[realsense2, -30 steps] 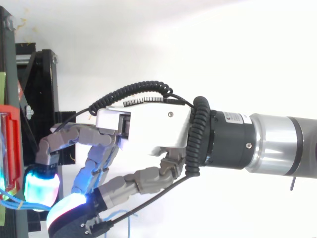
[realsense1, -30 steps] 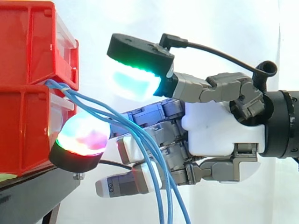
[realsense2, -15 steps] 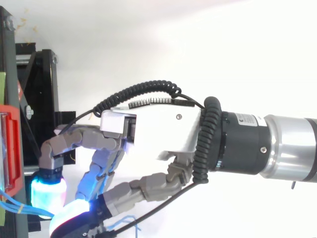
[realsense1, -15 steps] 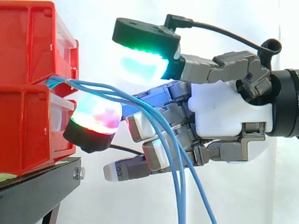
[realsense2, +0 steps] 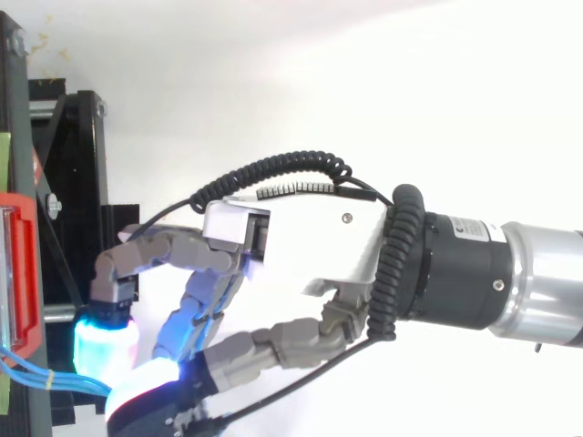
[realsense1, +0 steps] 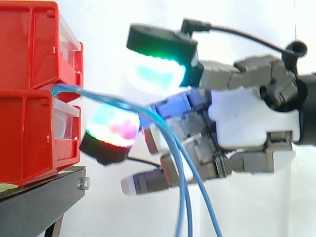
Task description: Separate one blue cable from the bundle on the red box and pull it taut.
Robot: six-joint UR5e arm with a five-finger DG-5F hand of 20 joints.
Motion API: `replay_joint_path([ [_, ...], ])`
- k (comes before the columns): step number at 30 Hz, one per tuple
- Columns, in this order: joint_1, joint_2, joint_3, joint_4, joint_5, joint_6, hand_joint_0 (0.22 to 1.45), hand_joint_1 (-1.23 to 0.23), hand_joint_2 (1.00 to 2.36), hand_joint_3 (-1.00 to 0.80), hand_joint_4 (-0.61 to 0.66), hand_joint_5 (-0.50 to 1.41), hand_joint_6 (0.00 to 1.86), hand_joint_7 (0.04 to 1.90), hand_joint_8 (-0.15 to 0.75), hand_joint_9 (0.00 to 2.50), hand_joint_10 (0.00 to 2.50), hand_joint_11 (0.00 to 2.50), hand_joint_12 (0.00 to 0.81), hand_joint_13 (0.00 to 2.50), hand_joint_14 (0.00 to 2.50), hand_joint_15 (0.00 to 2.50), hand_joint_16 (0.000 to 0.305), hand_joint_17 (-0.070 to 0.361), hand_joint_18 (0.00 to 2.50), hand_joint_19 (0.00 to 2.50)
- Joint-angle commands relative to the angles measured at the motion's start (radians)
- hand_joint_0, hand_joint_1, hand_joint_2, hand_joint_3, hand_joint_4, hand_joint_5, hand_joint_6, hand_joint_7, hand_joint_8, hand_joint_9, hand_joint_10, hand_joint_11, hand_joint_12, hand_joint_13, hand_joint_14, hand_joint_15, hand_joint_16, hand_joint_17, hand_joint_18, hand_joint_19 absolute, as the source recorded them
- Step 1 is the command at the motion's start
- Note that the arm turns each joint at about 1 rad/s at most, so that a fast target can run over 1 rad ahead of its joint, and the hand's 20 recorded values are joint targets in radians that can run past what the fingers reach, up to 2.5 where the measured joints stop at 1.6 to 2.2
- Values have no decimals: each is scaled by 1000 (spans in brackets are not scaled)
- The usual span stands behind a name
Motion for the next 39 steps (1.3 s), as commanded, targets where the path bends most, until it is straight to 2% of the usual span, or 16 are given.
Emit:
replay_joint_path([
  [1, 0, -1, -64, 141, 12, 58, 572, -647, 1004, -452, 248, -88, 502, 1077, 214, 1176, 24, 592, 308, 1200, 24, 566, 34, 76, 10, 75],
  [2, 0, -1, -64, 141, 12, 58, 570, -643, 1004, -452, 242, -88, 502, 1072, 215, 1178, 23, 590, 306, 1200, 25, 566, 34, 76, 6, 81],
  [3, 0, -4, -89, 226, 36, 86, 569, -638, 1003, -453, 246, -88, 502, 1068, 217, 1178, 21, 589, 309, 1200, 24, 566, 34, 77, 5, 87],
  [5, -3, -28, -110, 313, 64, 115, 569, -638, 1003, -453, 240, -89, 502, 1063, 215, 1177, 21, 590, 308, 1200, 22, 561, 34, 77, 3, 85],
  [9, -3, -56, -112, 355, 56, 153, 567, -631, 1003, -454, 244, -92, 502, 1051, 216, 1176, 21, 587, 310, 1199, 24, 564, 34, 77, 4, 86],
  [11, -2, -56, -112, 353, 59, 155, 567, -631, 1003, -454, 251, -93, 502, 1044, 215, 1174, 23, 588, 310, 1201, 24, 562, 34, 77, 4, 85],
  [17, 1, -57, -77, 324, 61, 152, 566, -630, 1004, -459, 253, -96, 502, 1012, 219, 1173, 22, 581, 308, 1214, 22, 564, 34, 77, 6, 83],
  [20, 10, -57, -54, 307, 61, 126, 563, -631, 1003, -460, 257, -99, 502, 992, 215, 1164, 21, 575, 309, 1208, 22, 563, 34, 77, 6, 82],
  [23, 15, -63, -52, 310, 62, 106, 554, -629, 1003, -460, 256, -102, 502, 963, 211, 1160, 20, 567, 313, 1169, 23, 539, 34, 78, 4, 82],
  [25, 17, -103, -43, 313, 58, 112, 547, -624, 1003, -463, 254, -104, 503, 943, 217, 1142, 20, 546, 314, 1108, 21, 512, 35, 80, 0, 95],
  [27, 17, -117, -43, 321, 59, 121, 537, -622, 1002, -464, 256, -109, 503, 919, 218, 1112, 19, 514, 313, 1050, 19, 471, 36, 82, 0, 82],
  [28, 17, -137, -43, 331, 62, 126, 531, -618, 1002, -466, 252, -112, 503, 907, 215, 1092, 18, 490, 317, 1014, 19, 450, 37, 83, 0, 80],
  [32, 6, -162, -44, 338, 67, 133, 507, -605, 1001, -481, 248, -122, 502, 849, 219, 1035, 16, 433, 328, 927, 17, 411, 41, 92, 0, 85],
  [39, 3, -162, -72, 330, 133, 127, 484, -581, 1000, -500, 232, -135, 502, 790, 226, 958, 14, 377, 336, 844, 15, 373, 45, 102, 0, 68],
])
